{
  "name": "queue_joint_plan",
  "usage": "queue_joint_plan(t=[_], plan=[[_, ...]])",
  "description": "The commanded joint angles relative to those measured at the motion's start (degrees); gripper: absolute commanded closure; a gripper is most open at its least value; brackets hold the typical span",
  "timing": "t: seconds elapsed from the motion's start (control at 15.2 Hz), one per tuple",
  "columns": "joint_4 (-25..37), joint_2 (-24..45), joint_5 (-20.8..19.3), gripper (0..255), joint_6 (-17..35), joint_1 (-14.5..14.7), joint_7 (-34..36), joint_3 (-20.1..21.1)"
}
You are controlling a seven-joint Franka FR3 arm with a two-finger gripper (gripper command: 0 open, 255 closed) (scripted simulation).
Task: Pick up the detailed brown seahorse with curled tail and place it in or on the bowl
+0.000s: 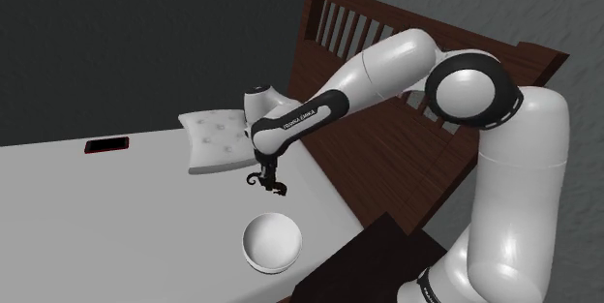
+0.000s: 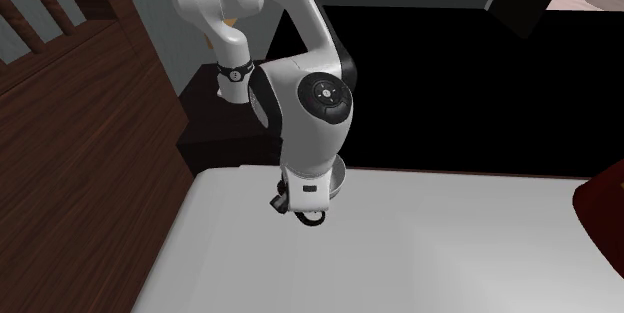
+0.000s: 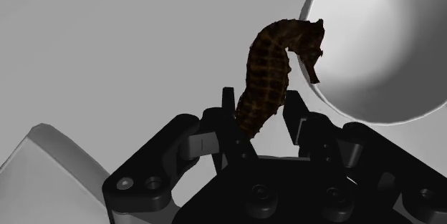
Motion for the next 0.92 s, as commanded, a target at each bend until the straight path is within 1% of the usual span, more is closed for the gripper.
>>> queue_joint_plan(t=[0.0,0.33,0.66,0.86], plan=[[-3.39,-2.43,0.40,255,0.84,0.57,1.18,0.65],[-13.98,-9.39,1.92,255,4.28,2.45,5.00,2.88],[-23.01,-15.76,4.38,255,6.90,4.73,8.77,5.73],[-23.09,-13.63,3.37,255,8.99,4.93,9.53,5.38]])
